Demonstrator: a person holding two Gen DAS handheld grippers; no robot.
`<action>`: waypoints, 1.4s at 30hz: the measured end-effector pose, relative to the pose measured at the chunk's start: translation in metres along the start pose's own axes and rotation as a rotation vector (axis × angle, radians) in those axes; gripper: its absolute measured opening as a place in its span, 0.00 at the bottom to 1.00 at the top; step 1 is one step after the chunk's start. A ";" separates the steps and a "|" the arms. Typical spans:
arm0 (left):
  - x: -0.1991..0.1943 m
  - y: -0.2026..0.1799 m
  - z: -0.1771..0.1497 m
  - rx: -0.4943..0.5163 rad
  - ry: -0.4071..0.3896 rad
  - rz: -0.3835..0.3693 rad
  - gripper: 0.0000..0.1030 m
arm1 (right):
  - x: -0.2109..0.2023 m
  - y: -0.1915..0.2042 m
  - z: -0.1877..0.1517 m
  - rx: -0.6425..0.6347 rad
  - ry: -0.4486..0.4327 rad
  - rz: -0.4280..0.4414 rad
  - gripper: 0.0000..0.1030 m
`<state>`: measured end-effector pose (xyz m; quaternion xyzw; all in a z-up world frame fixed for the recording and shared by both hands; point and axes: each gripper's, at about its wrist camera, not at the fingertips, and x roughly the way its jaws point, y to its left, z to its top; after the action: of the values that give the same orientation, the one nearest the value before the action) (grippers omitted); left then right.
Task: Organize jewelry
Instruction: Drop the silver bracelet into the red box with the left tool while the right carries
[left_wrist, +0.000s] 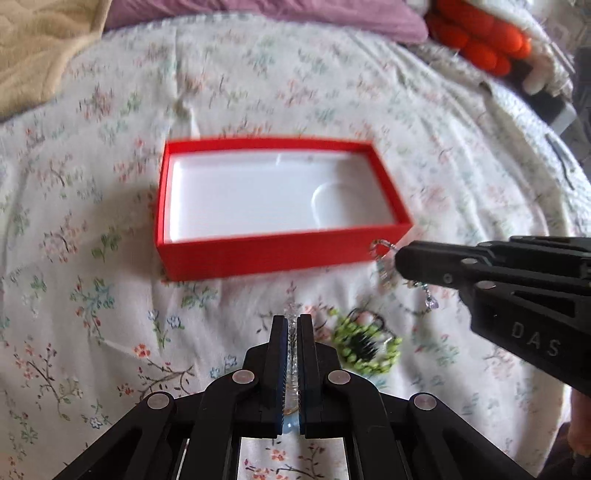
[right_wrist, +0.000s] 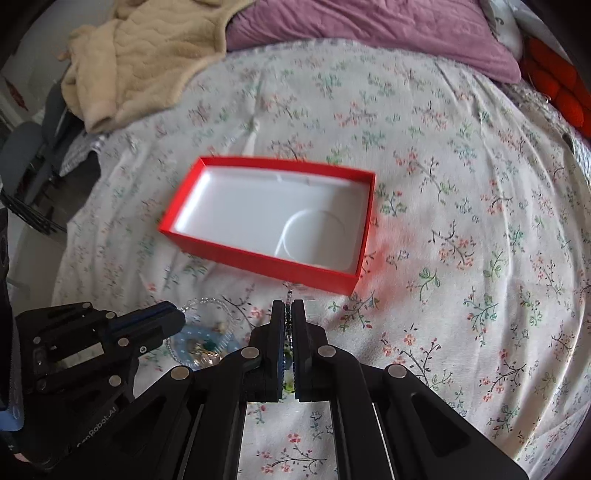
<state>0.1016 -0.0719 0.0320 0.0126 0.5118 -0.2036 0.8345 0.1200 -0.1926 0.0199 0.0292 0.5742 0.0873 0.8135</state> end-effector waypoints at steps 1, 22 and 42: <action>-0.003 -0.001 0.004 0.000 -0.013 -0.001 0.00 | -0.003 0.001 0.000 0.001 -0.008 0.005 0.03; 0.007 0.036 0.061 -0.149 -0.182 -0.022 0.00 | -0.005 0.006 0.060 0.128 -0.158 0.136 0.03; 0.045 0.051 0.059 -0.140 -0.122 0.147 0.00 | 0.032 -0.024 0.061 0.196 -0.107 0.102 0.03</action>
<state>0.1874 -0.0536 0.0115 -0.0206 0.4708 -0.1061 0.8756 0.1899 -0.2071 0.0074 0.1424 0.5334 0.0701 0.8308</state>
